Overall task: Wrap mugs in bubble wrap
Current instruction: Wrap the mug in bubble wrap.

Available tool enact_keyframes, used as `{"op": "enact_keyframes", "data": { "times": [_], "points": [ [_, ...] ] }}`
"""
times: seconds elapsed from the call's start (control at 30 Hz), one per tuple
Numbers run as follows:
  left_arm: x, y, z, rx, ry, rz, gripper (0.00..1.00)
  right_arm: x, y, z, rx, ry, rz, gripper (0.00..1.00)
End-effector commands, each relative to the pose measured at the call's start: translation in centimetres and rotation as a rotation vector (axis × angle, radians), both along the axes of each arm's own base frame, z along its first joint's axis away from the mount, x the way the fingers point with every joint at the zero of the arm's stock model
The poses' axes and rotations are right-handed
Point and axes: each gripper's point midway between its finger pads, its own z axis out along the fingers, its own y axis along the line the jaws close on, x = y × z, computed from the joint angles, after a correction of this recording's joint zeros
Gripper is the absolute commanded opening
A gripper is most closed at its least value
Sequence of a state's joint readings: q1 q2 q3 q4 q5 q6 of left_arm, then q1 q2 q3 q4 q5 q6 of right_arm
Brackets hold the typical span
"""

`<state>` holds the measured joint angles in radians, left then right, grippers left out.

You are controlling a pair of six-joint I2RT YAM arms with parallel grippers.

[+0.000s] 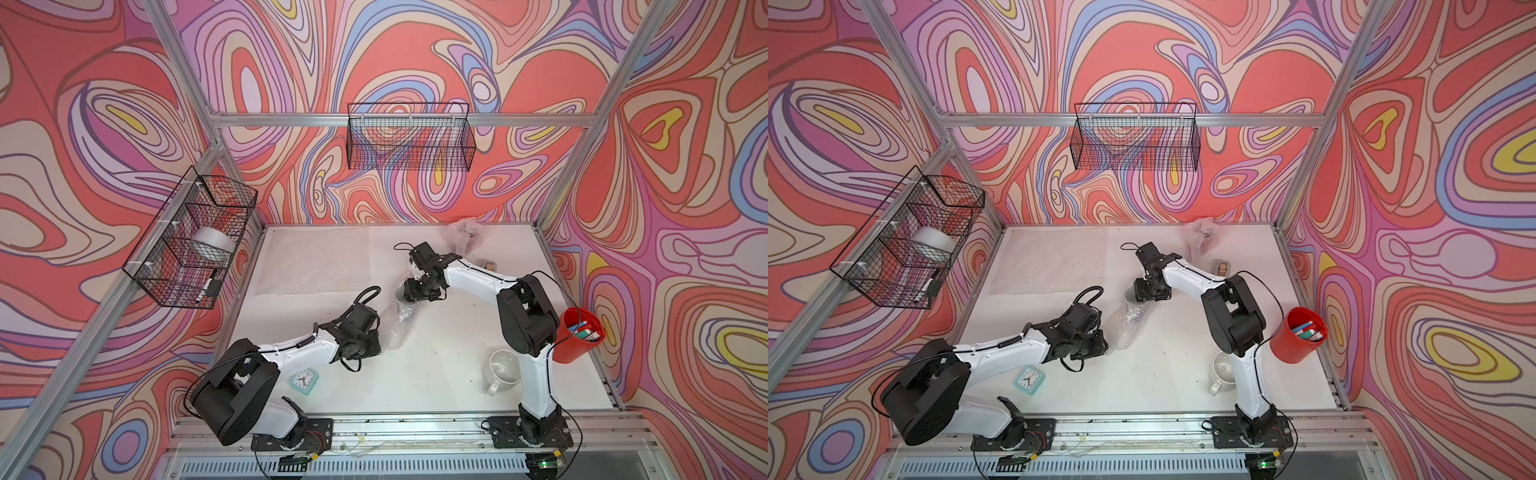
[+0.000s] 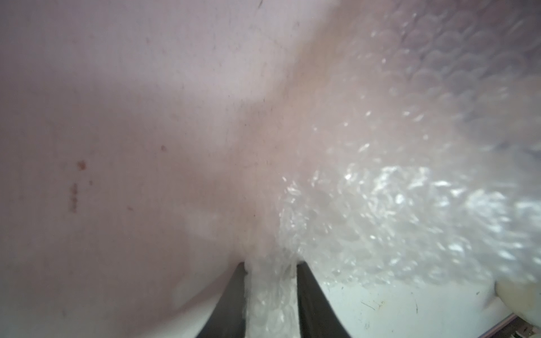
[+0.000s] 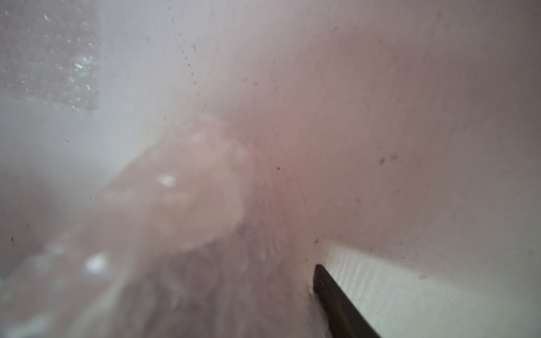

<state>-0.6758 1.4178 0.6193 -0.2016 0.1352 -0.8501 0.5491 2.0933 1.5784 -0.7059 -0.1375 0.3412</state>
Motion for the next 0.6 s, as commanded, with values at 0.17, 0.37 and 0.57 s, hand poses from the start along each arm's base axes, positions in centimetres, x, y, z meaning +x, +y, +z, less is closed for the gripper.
{"op": "enact_keyframes", "data": {
  "times": [0.17,0.37,0.57],
  "points": [
    [0.8,-2.6,6.8,-0.173,-0.151,-0.078,0.07,-3.1,-4.3,-5.3,-0.203,0.140,-0.020,0.58],
    [1.7,-4.8,12.0,-0.299,-0.246,-0.131,0.03,-3.1,-4.2,-5.2,-0.198,0.137,-0.020,0.58],
    [3.8,-7.4,14.7,-0.369,-0.266,-0.145,0.03,-3.2,-3.6,-5.4,-0.166,0.147,-0.003,0.58]
  ]
}}
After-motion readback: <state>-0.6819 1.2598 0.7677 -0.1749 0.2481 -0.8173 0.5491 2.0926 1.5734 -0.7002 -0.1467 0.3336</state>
